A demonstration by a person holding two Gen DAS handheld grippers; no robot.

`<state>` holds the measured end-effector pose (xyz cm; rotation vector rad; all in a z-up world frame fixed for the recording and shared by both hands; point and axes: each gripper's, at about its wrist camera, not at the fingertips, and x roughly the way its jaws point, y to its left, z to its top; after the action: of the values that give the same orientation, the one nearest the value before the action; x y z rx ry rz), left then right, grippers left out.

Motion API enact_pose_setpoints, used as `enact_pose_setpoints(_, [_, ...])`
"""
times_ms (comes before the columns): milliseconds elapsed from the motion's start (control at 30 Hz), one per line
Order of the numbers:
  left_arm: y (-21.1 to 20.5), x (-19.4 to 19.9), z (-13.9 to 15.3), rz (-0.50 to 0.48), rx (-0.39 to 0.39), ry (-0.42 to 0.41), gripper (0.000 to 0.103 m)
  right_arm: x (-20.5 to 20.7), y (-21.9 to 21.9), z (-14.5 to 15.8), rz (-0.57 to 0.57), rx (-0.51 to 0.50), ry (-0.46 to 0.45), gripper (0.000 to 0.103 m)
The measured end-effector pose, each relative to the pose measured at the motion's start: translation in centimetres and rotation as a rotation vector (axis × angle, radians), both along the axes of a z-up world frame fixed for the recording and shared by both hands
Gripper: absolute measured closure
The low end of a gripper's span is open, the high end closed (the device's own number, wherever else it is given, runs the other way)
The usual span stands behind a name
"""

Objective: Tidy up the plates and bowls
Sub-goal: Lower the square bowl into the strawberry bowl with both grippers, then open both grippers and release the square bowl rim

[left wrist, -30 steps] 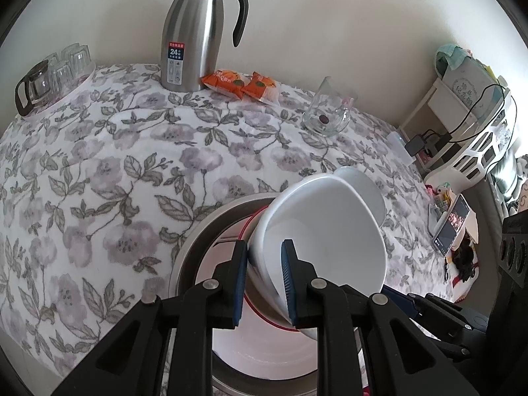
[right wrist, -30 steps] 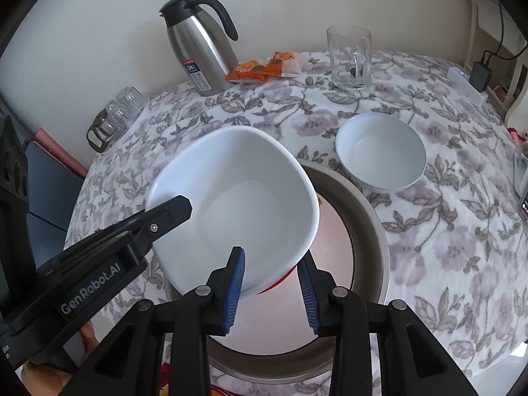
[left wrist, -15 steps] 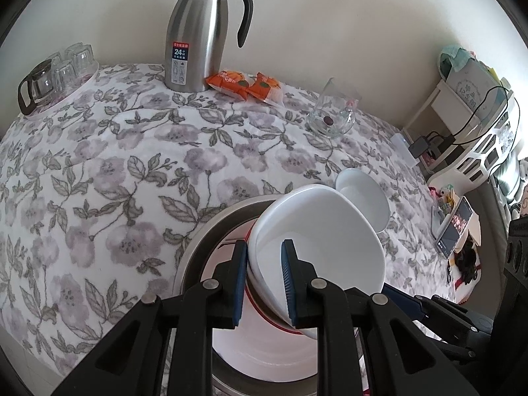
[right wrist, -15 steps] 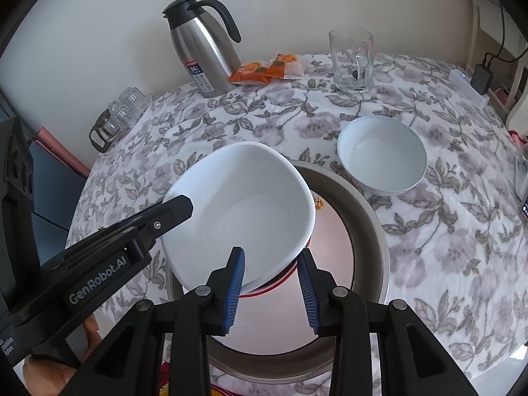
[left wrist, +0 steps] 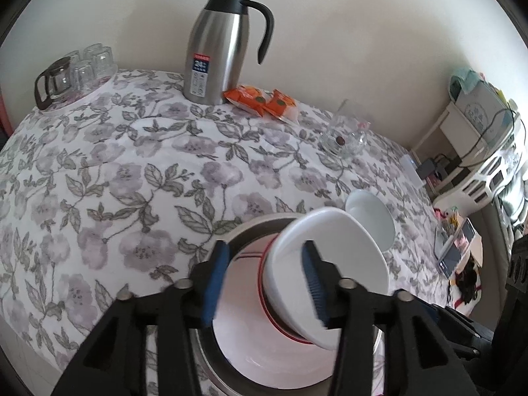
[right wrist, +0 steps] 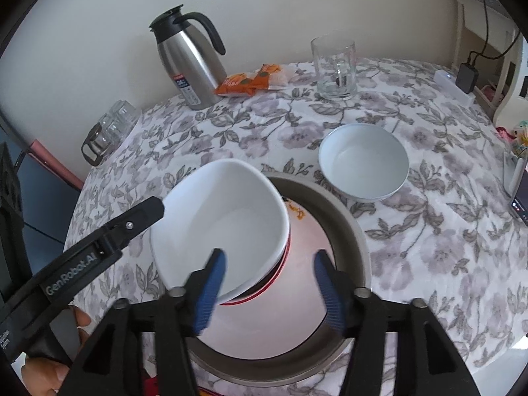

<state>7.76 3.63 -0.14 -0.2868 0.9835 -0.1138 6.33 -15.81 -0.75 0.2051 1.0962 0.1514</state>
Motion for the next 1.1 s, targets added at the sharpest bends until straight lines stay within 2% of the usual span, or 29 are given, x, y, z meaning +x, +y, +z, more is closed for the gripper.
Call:
enact_pose_setpoints(133, [0.5, 0.1, 0.0, 0.032, 0.006, 0.003, 0.038, 0.1, -0.5, 0.3, -0.016, 0.008, -0.019, 0.023])
enact_pose_setpoints(233, [0.7, 0.1, -0.1, 0.051, 0.023, 0.0, 0.034, 0.2, -0.9, 0.4, -0.03, 0.008, -0.029, 0.017])
enact_pose_setpoints(300, [0.8, 0.1, -0.2, 0.06, 0.026, -0.002, 0.023, 0.3, -1.3, 0.4, -0.045, 0.007, -0.034, 0.014])
enact_pose_setpoints(367, [0.8, 0.1, -0.1, 0.066, 0.032, -0.007, 0.02, 0.3, -1.6, 0.3, -0.054, 0.005, -0.037, 0.012])
enact_pose_setpoints(433, [0.9, 0.1, -0.1, 0.075, 0.039, -0.014, 0.017, 0.5, -2.0, 0.3, -0.065, 0.003, -0.039, 0.004])
enact_pose_setpoints(533, [1.1, 0.1, -0.2, 0.102, 0.047, -0.029, 0.011, 0.6, -2.6, 0.2, -0.087, -0.004, -0.047, 0.0])
enact_pose_setpoints(600, [1.4, 0.2, -0.1, 0.135, 0.055, -0.039, 0.003, 0.6, -3.1, 0.2, -0.102, -0.002, -0.053, 0.0])
enact_pose_setpoints(733, [1.9, 0.2, 0.2, 0.172, 0.063, -0.074, 0.002, 0.8, -4.6, 0.0, -0.151, 0.01, -0.053, 0.0])
enact_pose_setpoints(1100, [1.5, 0.5, 2.4, 0.162, 0.07, -0.231, 0.002, 1.0, -8.3, 0.3, -0.271, 0.055, -0.105, 0.0])
